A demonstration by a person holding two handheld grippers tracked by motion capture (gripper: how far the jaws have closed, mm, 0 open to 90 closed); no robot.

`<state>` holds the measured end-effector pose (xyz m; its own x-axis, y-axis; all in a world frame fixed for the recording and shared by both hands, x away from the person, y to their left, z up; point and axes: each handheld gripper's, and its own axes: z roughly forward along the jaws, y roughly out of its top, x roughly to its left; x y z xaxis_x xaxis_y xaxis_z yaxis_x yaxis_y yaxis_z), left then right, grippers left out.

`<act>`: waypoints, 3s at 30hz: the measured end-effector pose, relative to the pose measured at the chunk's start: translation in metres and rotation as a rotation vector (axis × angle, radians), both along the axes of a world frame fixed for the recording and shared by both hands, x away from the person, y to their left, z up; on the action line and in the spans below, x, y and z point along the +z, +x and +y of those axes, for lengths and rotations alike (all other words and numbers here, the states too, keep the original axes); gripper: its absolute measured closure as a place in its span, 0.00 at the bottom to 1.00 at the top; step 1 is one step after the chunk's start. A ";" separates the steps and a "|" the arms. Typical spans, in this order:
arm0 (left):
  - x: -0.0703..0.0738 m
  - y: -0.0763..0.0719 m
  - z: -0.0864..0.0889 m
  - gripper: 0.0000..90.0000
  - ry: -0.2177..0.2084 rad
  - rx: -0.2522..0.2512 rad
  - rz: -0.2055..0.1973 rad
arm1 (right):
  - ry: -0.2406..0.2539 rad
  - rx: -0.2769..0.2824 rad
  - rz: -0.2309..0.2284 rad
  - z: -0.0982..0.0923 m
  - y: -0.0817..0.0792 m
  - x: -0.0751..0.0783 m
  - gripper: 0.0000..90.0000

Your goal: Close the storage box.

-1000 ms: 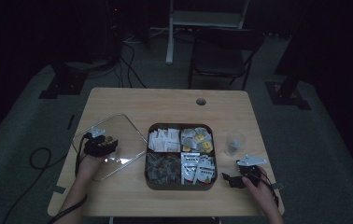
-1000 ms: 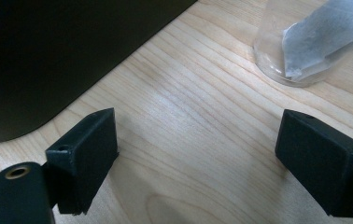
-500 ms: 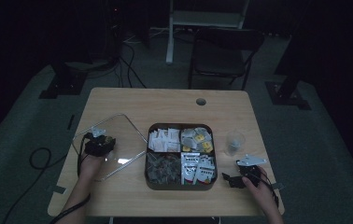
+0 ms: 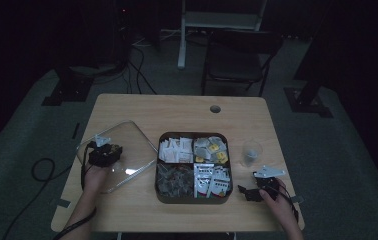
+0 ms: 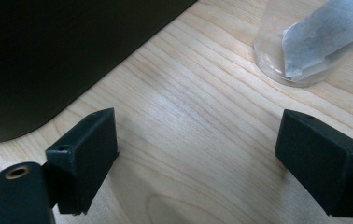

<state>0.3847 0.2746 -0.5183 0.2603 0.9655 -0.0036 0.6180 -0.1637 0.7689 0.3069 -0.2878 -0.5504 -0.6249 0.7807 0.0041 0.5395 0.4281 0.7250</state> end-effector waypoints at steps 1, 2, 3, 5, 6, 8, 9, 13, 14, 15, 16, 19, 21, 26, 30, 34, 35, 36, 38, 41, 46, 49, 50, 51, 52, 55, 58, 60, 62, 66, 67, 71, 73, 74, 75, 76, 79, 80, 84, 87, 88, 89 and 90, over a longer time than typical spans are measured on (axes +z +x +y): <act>0.003 0.000 0.001 0.66 -0.005 0.004 -0.005 | 0.000 0.000 0.000 0.000 0.000 0.000 0.14; 0.006 -0.001 0.002 0.66 -0.003 0.001 -0.012 | 0.000 0.000 0.000 0.000 0.000 0.000 0.14; 0.010 -0.001 0.003 0.66 -0.004 0.003 -0.015 | 0.000 0.000 0.000 0.000 0.000 0.000 0.14; 0.016 -0.003 0.005 0.66 -0.009 0.005 -0.024 | 0.000 0.000 0.000 0.000 0.000 0.000 0.14; 0.018 -0.003 0.006 0.66 -0.010 0.002 -0.028 | 0.000 0.000 0.000 0.000 0.000 0.000 0.14; 0.025 -0.004 0.009 0.66 -0.010 0.018 -0.037 | 0.000 0.000 0.000 0.000 0.000 0.000 0.14; 0.026 -0.004 0.011 0.66 -0.014 0.017 -0.040 | 0.000 0.000 0.000 0.000 0.000 0.000 0.14; 0.036 -0.005 0.016 0.66 -0.019 0.014 -0.050 | 0.000 0.000 0.000 0.000 0.000 0.000 0.14; 0.039 -0.006 0.016 0.66 -0.018 0.007 -0.054 | 0.000 0.000 0.000 0.000 0.000 0.000 0.14; 0.041 -0.007 0.015 0.66 -0.020 0.003 -0.059 | 0.000 0.000 0.000 0.000 0.000 0.000 0.14; 0.044 -0.007 0.015 0.66 -0.025 -0.006 -0.060 | 0.000 0.000 0.000 0.000 0.000 0.000 0.14; 0.052 -0.010 0.010 0.66 -0.027 -0.034 -0.075 | 0.000 0.000 0.000 0.000 0.000 0.000 0.14; 0.058 -0.011 0.005 0.66 -0.032 -0.053 -0.082 | 0.000 0.000 0.000 0.000 0.000 0.000 0.14; 0.068 -0.013 -0.011 0.66 -0.033 -0.106 -0.105 | 0.000 0.000 0.000 0.000 0.000 0.000 0.14; 0.074 -0.015 -0.028 0.66 -0.025 -0.166 -0.110 | 0.000 0.000 0.000 0.000 0.000 0.000 0.14; 0.080 -0.016 -0.045 0.66 -0.033 -0.219 -0.120 | 0.000 0.000 0.000 0.000 0.000 0.000 0.14; 0.081 -0.016 -0.049 0.66 -0.036 -0.232 -0.121 | 0.000 0.000 0.000 0.000 0.000 0.000 0.14; 0.082 -0.016 -0.054 0.66 -0.035 -0.247 -0.124 | 0.000 0.000 0.000 0.000 0.000 0.000 0.14; 0.083 -0.016 -0.061 0.66 -0.026 -0.267 -0.121 | 0.000 0.000 0.000 0.000 0.000 0.000 0.14; 0.084 -0.015 -0.073 0.66 -0.021 -0.301 -0.115 | 0.000 0.000 0.000 0.000 0.000 0.000 0.14; 0.085 -0.017 -0.090 0.66 -0.010 -0.360 -0.109 | 0.000 0.000 0.000 0.000 0.000 0.000 0.14; 0.086 -0.019 -0.098 0.66 -0.010 -0.384 -0.106 | 0.000 0.000 0.000 0.000 0.000 0.000 0.14; 0.086 -0.020 -0.100 0.66 -0.007 -0.392 -0.104 | 0.000 0.000 0.000 0.000 0.000 0.000 0.14; 0.086 -0.020 -0.103 0.66 -0.013 -0.397 -0.105 | 0.000 0.000 -0.001 0.000 0.000 0.000 0.14; 0.086 -0.021 -0.105 0.66 -0.014 -0.405 -0.106 | 0.000 0.000 -0.001 0.000 0.000 0.000 0.14; 0.086 -0.022 -0.112 0.66 -0.019 -0.423 -0.107 | 0.000 0.001 -0.001 0.000 0.000 0.000 0.14; 0.086 -0.022 -0.119 0.66 -0.014 -0.447 -0.105 | 0.000 0.001 -0.001 0.000 0.000 0.000 0.14; 0.086 -0.023 -0.126 0.66 -0.012 -0.464 -0.104 | -0.001 0.001 -0.001 0.000 0.000 0.000 0.14; 0.086 -0.024 -0.131 0.66 -0.010 -0.481 -0.108 | -0.001 0.001 -0.002 0.000 0.000 0.000 0.14; 0.085 -0.025 -0.144 0.66 -0.011 -0.519 -0.104 | -0.001 0.001 -0.002 0.000 0.000 0.000 0.14; 0.084 -0.025 -0.146 0.66 -0.008 -0.526 -0.104 | -0.001 0.001 -0.002 0.000 0.000 0.000 0.14; 0.081 -0.027 -0.158 0.66 -0.003 -0.562 -0.105 | -0.001 0.001 -0.002 0.000 0.000 0.000 0.14; 0.079 -0.028 -0.164 0.66 -0.005 -0.579 -0.103 | -0.001 0.001 -0.002 0.000 0.000 0.000 0.14; 0.078 -0.029 -0.166 0.66 -0.005 -0.585 -0.101 | -0.001 0.001 -0.002 0.000 0.000 0.000 0.14; 0.076 -0.029 -0.168 0.66 0.001 -0.594 -0.098 | -0.001 0.001 -0.002 0.000 0.000 0.000 0.14; 0.075 -0.029 -0.171 0.66 0.003 -0.600 -0.095 | -0.001 0.001 -0.002 0.000 0.000 0.000 0.14; 0.072 -0.029 -0.179 0.66 -0.005 -0.615 -0.087 | -0.001 0.001 -0.002 0.000 0.000 0.000 0.14; 0.071 -0.030 -0.181 0.66 -0.007 -0.620 -0.090 | -0.001 0.001 -0.002 0.000 0.000 0.000 0.14; 0.071 -0.030 -0.191 0.66 0.001 -0.644 -0.081 | -0.001 0.001 -0.002 0.000 0.000 0.000 0.14; 0.069 -0.030 -0.198 0.66 0.002 -0.657 -0.074 | -0.001 0.001 -0.002 0.000 0.000 0.000 0.14; 0.068 -0.030 -0.200 0.66 0.000 -0.660 -0.072 | 0.000 0.001 -0.002 0.000 0.000 0.000 0.14; 0.068 -0.030 -0.203 0.66 -0.003 -0.664 -0.070 | 0.000 0.001 -0.002 0.000 0.000 0.000 0.14; 0.067 -0.030 -0.205 0.66 0.000 -0.671 -0.067 | 0.000 0.001 -0.002 0.000 0.000 0.000 0.14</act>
<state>0.3550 0.0693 -0.4511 0.8037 0.5941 0.0336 0.3329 -0.4956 0.8022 0.3070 -0.2879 -0.5505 -0.6256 0.7801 0.0026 0.5378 0.4289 0.7258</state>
